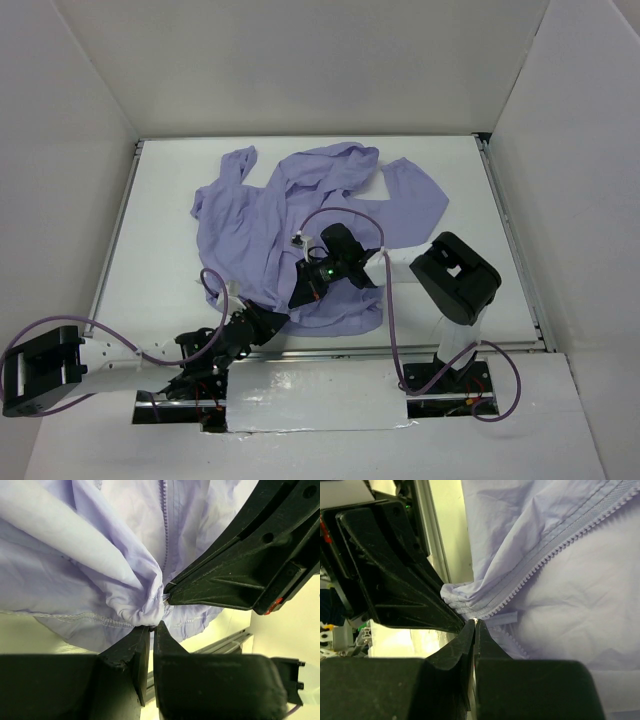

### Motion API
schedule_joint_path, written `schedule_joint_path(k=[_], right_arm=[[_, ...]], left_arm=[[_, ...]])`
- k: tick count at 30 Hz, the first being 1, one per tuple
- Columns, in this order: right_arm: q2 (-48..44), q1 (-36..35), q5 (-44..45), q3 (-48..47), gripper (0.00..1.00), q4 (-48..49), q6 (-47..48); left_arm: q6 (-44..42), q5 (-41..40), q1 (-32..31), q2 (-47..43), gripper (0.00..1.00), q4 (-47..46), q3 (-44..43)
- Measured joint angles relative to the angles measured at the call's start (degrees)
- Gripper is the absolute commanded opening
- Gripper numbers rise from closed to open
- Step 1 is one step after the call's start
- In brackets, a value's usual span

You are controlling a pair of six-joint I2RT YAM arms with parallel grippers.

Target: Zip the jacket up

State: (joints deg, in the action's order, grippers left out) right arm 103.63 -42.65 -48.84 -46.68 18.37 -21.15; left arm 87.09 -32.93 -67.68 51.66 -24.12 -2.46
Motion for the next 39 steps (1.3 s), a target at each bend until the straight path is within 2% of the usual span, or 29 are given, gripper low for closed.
schedule_joint_path(k=[9, 14, 18, 23, 27, 31, 32, 34, 35, 39], right_arm=[[0.61, -1.7, 5.14, -1.64, 0.0, -2.64, -0.68], [0.52, -1.64, 17.57, -2.16, 0.0, -3.04, 1.38], [0.52, -1.46, 22.51, -2.21, 0.0, -2.82, 1.73], [0.42, -1.46, 21.4, -2.21, 0.0, -2.27, 2.01], [-0.02, -1.66, 17.0, -2.05, 0.0, -1.09, 2.16], [-2.05, -3.28, 13.94, -1.33, 0.0, -0.39, 2.12], [-2.91, -4.0, 13.49, -0.96, 0.0, -0.04, 2.08], [-4.61, -5.42, 12.9, -0.17, 0.0, 0.9, 1.7], [-5.31, -6.21, 12.96, 0.33, 0.0, 1.88, 1.42], [-6.38, -8.39, 14.16, 2.25, 0.0, 4.68, -0.66]], left_arm=[[3.76, -3.65, -1.97, -1.77, 0.0, 3.8, 0.0], [4.92, -1.75, -4.68, -3.1, 0.0, 4.04, 0.0], [5.92, -1.68, -5.44, -3.15, 0.0, 4.5, 0.0], [6.38, -1.68, -5.92, -3.04, 0.0, 5.92, 0.0], [7.82, -1.73, -5.97, -3.02, 0.0, 11.56, 0.0], [9.99, -1.97, -5.99, -4.31, 0.12, 17.68, -0.17], [10.69, -2.12, -5.99, -5.4, 0.19, 19.17, -0.17], [11.23, -2.4, -5.99, -7.65, 0.24, 21.88, -0.15], [11.37, -2.64, -5.99, -9.14, 0.31, 23.08, -0.15], [10.12, -4.02, -6.01, -16.41, 0.39, 25.07, -0.04]])
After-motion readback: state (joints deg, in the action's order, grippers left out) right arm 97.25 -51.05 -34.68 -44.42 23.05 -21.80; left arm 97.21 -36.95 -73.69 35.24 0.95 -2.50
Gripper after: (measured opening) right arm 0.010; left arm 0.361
